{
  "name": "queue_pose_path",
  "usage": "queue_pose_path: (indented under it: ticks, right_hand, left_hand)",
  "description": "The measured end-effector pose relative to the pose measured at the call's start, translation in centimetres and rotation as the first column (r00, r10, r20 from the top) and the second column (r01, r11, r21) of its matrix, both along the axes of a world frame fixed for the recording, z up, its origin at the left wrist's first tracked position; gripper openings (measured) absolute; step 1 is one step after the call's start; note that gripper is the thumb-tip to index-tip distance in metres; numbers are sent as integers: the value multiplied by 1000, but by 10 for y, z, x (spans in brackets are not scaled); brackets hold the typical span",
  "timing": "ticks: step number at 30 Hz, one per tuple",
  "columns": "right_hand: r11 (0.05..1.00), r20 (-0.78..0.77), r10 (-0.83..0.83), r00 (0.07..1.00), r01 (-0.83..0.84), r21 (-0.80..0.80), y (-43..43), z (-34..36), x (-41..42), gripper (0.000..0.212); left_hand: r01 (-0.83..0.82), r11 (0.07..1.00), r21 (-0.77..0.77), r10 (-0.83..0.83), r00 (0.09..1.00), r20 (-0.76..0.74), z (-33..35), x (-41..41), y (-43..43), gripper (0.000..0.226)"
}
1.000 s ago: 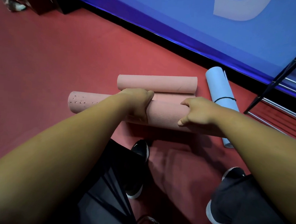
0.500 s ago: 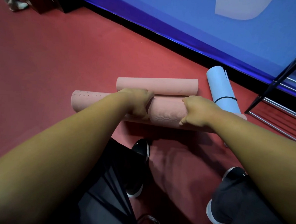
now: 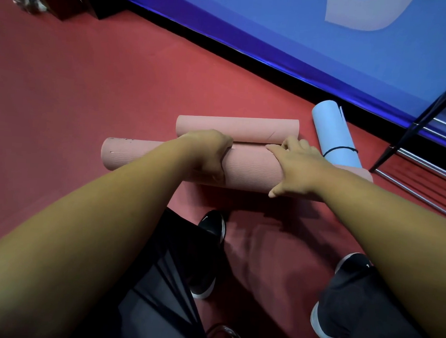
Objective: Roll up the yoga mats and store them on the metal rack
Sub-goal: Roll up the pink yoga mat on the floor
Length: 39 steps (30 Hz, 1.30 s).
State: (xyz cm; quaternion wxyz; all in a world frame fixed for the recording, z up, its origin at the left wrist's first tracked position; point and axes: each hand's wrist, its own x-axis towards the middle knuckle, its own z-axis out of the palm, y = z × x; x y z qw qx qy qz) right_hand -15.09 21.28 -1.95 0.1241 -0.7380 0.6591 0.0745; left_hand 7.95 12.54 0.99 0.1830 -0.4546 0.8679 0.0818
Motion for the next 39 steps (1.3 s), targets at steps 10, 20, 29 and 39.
queue_pose_path:
  ticks: [10,20,29,39]
  right_hand:
    - [999,187,-2,982,-5,33,-8,10,3,67]
    - [998,75,57,996,-60,36,-8,0,1,106]
    - [992,34,28,999,-23,-125,-11,-6,13,107]
    - [997,175,-55,983,45,60,-16,5,5,89]
  left_hand:
    - [25,999,-41,-18,987,157,-4,5,3,101]
    - [5,1000,-7,-4,999,42,5,6,-2,65]
    - [-59,997,55,58,998,23,6,4,-3,66]
    - [47,991,-123,-31,991,133,-8,-3,12,96]
